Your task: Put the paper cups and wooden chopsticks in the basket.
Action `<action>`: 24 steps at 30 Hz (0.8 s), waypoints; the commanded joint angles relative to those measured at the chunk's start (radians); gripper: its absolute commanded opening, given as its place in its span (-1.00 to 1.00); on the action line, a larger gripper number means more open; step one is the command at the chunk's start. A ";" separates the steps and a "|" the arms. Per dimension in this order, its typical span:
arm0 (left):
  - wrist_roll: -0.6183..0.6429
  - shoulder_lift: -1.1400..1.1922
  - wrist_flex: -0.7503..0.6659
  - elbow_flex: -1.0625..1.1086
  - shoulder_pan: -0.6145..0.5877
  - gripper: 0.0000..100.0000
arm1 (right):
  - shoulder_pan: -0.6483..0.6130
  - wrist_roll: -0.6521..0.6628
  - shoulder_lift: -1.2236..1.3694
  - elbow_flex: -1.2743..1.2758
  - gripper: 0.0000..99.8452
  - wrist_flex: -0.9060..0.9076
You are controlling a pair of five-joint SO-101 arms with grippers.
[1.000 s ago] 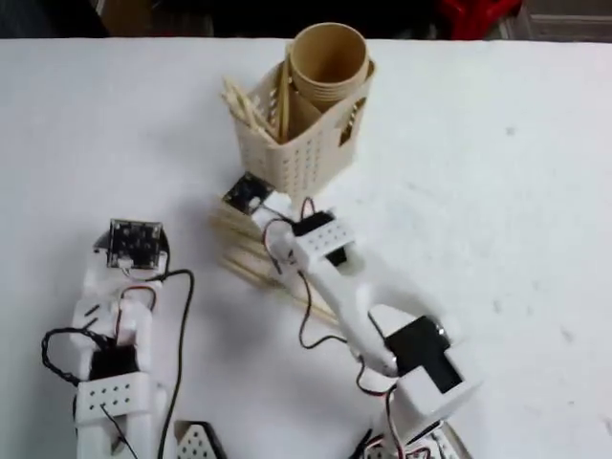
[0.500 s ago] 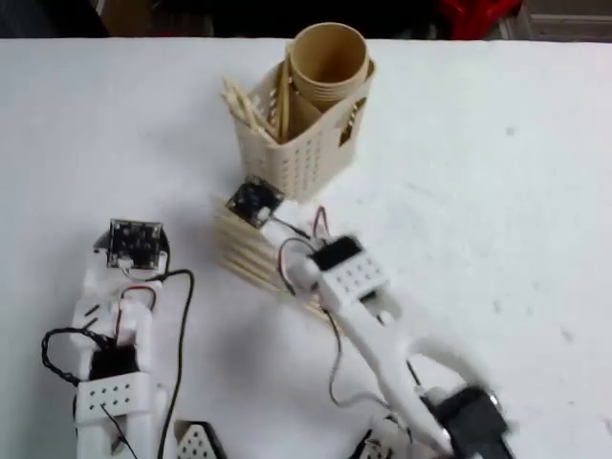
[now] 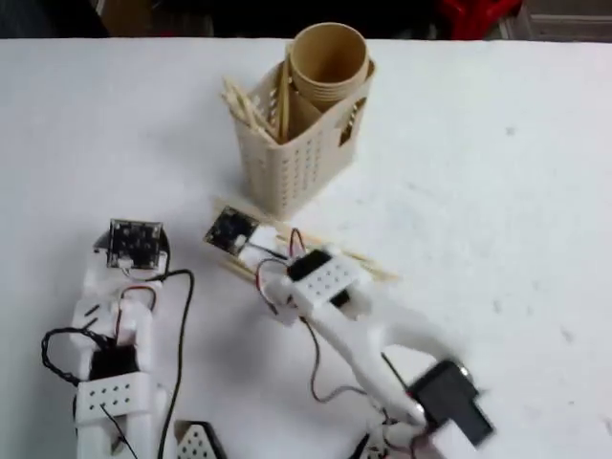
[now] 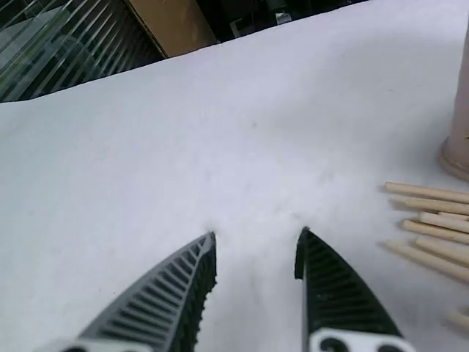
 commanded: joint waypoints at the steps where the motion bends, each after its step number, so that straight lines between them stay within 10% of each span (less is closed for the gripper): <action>1: 0.008 -0.015 0.003 0.000 0.010 -0.62 | 0.035 -0.003 0.104 -0.098 -0.74 0.001; 11: 0.008 -0.015 0.003 0.000 0.008 -0.62 | 0.070 -0.011 0.130 -0.184 -0.97 0.077; 24: 0.008 -0.015 0.003 0.000 0.008 -0.62 | 0.081 -0.012 -0.437 0.006 -0.96 0.117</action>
